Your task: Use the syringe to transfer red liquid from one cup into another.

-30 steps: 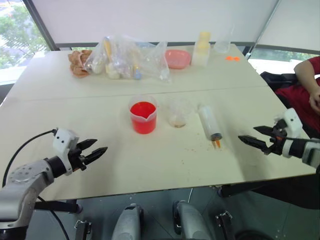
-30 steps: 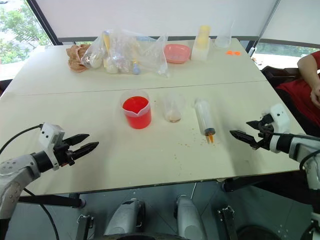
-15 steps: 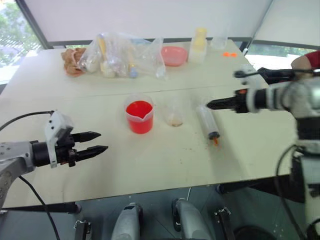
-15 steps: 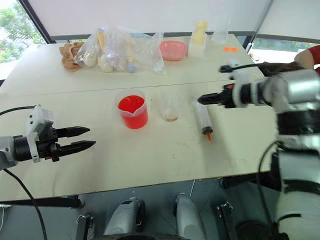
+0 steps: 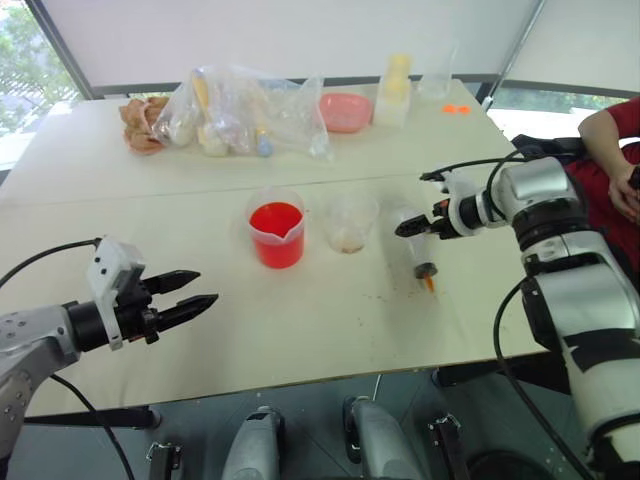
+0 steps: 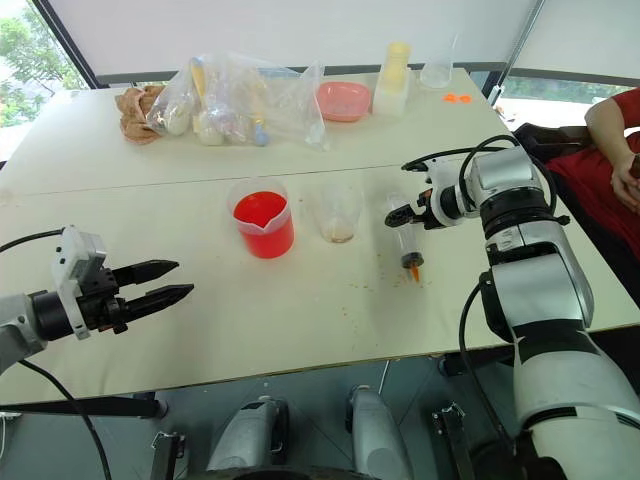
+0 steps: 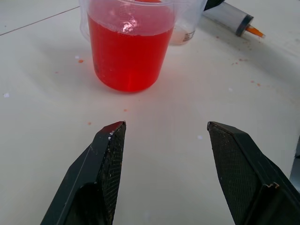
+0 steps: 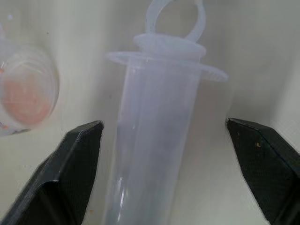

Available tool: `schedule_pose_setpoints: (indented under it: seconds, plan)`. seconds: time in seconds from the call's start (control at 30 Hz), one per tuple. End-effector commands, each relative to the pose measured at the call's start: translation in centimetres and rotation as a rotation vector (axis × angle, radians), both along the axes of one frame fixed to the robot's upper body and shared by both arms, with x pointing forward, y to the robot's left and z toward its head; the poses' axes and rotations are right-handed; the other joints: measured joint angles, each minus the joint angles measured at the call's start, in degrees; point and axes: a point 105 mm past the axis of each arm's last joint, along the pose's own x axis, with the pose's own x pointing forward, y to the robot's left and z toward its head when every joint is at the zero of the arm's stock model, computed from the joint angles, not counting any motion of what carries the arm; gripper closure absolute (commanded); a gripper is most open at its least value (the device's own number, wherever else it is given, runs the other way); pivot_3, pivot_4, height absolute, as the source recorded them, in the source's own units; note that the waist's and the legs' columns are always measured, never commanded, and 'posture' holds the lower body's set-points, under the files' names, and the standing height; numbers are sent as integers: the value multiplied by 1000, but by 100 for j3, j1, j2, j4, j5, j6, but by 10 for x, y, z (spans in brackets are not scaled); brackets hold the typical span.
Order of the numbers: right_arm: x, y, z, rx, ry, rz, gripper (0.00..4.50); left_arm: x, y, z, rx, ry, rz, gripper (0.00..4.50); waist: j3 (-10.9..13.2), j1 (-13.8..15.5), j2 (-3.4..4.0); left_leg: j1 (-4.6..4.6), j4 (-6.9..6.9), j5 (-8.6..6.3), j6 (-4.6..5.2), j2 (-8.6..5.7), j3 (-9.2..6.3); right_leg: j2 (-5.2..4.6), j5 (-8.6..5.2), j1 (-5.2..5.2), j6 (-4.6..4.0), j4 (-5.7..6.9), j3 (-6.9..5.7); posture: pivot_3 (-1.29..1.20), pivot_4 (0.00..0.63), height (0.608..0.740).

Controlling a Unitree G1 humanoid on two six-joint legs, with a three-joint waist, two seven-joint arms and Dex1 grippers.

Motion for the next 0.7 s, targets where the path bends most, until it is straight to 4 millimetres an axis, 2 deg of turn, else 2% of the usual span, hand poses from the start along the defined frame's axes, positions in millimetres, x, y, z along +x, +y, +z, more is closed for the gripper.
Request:
schedule_pose_setpoints:
  seconds: [0.03,0.1,0.13,0.33,0.37,0.4,0.43,0.47,0.5,0.53,0.57,0.7]
  plan:
    - [2,3,-8,-31,6,9,1920,0,0,6,16,-43,2,1584,-1,-5,0,3,0,0,0,0,0,0,0,2,0,0,0,0,150,740]
    - [2,2,-8,-20,11,-2,2854,1,1,7,17,-45,6,1584,-2,-2,-2,7,0,0,0,0,0,0,0,7,0,1,0,0,150,740]
    - [2,2,-8,-15,13,-5,3045,1,2,7,16,-46,7,1584,-3,-1,-2,12,1,0,0,0,-1,0,0,14,-1,0,-1,0,150,740]
    - [-2,5,-3,40,34,-12,3045,5,7,7,18,-47,22,1584,-2,8,-1,22,6,0,0,-1,-2,-1,-10,29,-18,-1,-1,0,150,740]
    - [8,5,22,73,-92,16,3045,8,12,10,2,-53,48,1584,-2,10,-1,22,5,0,0,-1,-4,0,-10,29,-18,-1,-1,0,150,740]
    - [21,7,67,92,-330,71,3045,12,21,13,-22,-60,83,1584,0,13,3,21,4,0,0,-1,-4,0,-9,28,-15,-1,-1,0,150,740]
    - [25,8,101,100,-504,107,3045,14,28,15,-40,-65,109,1584,8,15,13,16,5,0,0,-1,-5,0,-5,24,-8,-1,-2,0,150,740]
    - [22,18,155,128,-797,193,3045,18,34,17,-55,-69,134,1584,20,11,32,9,7,0,0,-1,-4,-1,1,18,2,-1,-2,0,150,740]
    - [12,26,187,121,-996,245,3045,21,38,17,-51,-72,145,1584,25,12,40,-4,8,1,-1,-4,-1,-2,4,3,7,0,1,0,150,740]
    - [1,35,206,104,-1137,280,3045,24,39,16,-37,-72,148,1584,25,8,40,-14,10,1,-1,-4,3,-3,11,-13,20,6,3,0,150,740]
    - [-9,45,215,103,-1232,306,3045,27,40,14,-19,-74,147,1584,24,2,39,-13,4,1,-1,-2,3,-1,15,-19,28,12,3,0,150,740]
    - [-40,98,221,228,-1473,329,3045,51,38,8,-15,-157,197,1584,-10,-11,8,14,-17,-1,1,15,-10,17,11,-5,21,27,-6,0,150,740]
